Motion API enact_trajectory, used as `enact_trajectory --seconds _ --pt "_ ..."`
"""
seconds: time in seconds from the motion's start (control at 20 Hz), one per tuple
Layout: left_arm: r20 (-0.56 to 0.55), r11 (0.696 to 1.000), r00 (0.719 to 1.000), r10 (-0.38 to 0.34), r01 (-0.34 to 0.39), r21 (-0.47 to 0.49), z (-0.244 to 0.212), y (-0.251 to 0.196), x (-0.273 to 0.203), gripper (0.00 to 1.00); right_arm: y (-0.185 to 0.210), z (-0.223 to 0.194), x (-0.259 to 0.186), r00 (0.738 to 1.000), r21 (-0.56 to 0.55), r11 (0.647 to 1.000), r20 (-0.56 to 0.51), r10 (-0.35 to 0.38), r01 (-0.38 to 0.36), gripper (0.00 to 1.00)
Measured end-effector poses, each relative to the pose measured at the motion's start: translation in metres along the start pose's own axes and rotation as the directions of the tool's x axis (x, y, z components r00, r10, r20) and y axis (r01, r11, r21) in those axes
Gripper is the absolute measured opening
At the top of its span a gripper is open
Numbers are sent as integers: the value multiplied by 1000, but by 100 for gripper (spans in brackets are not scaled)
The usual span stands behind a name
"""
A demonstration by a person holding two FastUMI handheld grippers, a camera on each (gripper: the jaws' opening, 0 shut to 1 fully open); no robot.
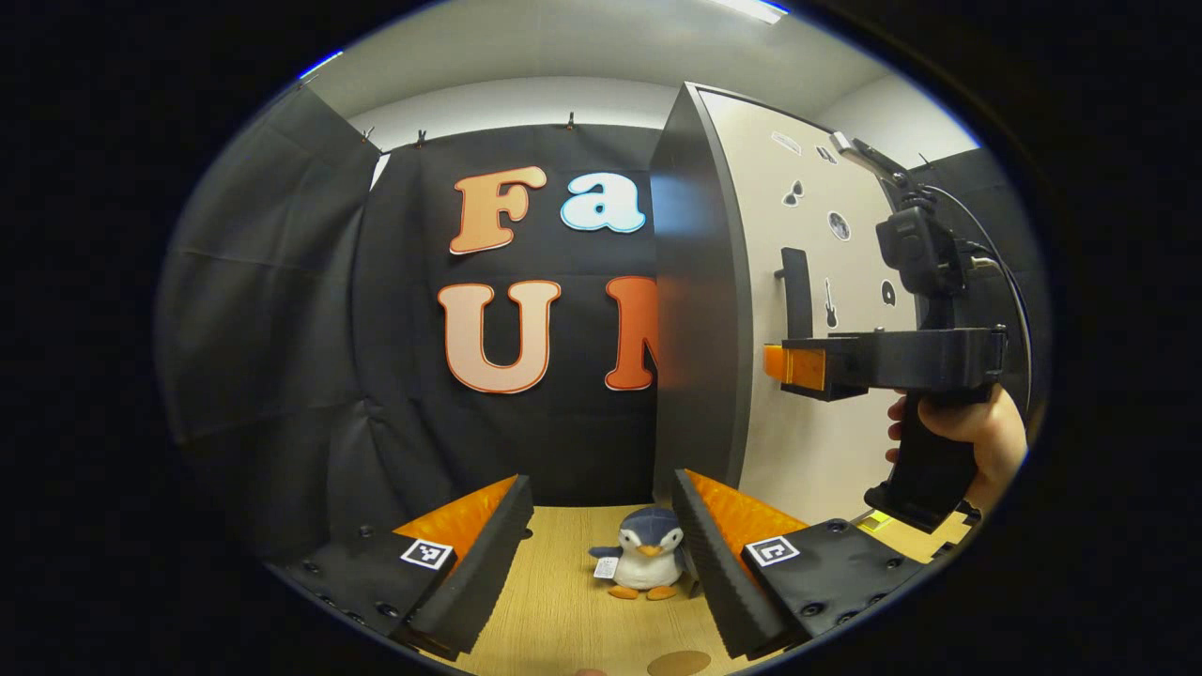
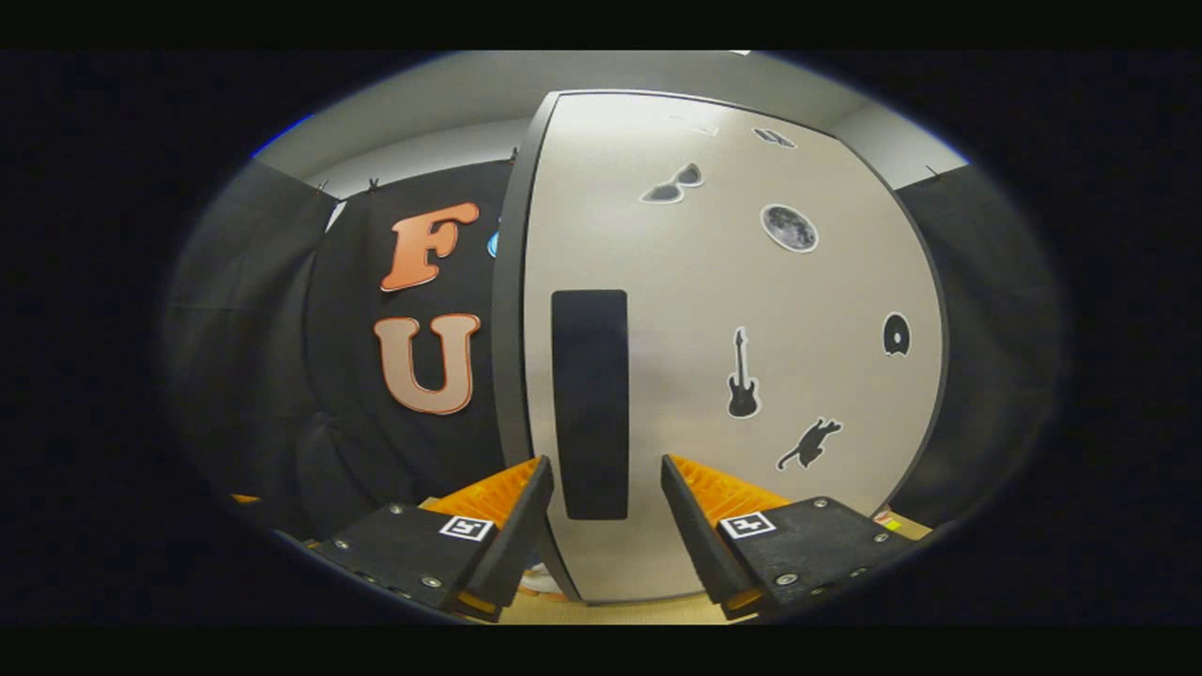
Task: Open the cabinet door with the right hand, grasp the bottle in the cabinet with the left hand and place it on the coaster, then close the cabinet door with the right hand.
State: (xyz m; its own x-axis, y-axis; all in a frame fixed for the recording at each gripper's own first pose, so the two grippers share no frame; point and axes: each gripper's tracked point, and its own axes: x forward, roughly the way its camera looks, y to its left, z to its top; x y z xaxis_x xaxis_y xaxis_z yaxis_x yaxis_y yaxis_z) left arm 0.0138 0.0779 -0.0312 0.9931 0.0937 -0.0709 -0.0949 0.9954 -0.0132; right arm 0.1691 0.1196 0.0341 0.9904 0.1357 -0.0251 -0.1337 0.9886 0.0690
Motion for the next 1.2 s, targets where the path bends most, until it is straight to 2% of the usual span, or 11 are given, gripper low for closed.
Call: enact_trajectory --seconds 0.25,0.5,0.65,0.8,0.9,1.2 --pt "-7 1000 1000 -9 9 -7 -6 9 0 97 6 -1 5 1000 29 1000 -11 -4 5 41" --pt "-17 999 1000 -23 23 -27 -9 18 4 99 5 -1 1 1000 40 999 -15 -26 27 25" --pt "1 1000 1000 4 -4 -22 -5 31 8 97 7 3 -5 1000 57 998 1 -16 16 19" --pt "-3 1000 1000 2 -2 -14 -7 27 12 98 7 5 -15 1000 66 998 8 5 -6 22" --pt "1 1000 1000 3 -3 -11 -5 20 12 98 6 7 -26 1000 64 998 11 16 -17 18" --pt "12 999 1000 -21 21 -25 -8 -17 -10 97 -1 11 -56 999 92 994 4 53 -54 18"
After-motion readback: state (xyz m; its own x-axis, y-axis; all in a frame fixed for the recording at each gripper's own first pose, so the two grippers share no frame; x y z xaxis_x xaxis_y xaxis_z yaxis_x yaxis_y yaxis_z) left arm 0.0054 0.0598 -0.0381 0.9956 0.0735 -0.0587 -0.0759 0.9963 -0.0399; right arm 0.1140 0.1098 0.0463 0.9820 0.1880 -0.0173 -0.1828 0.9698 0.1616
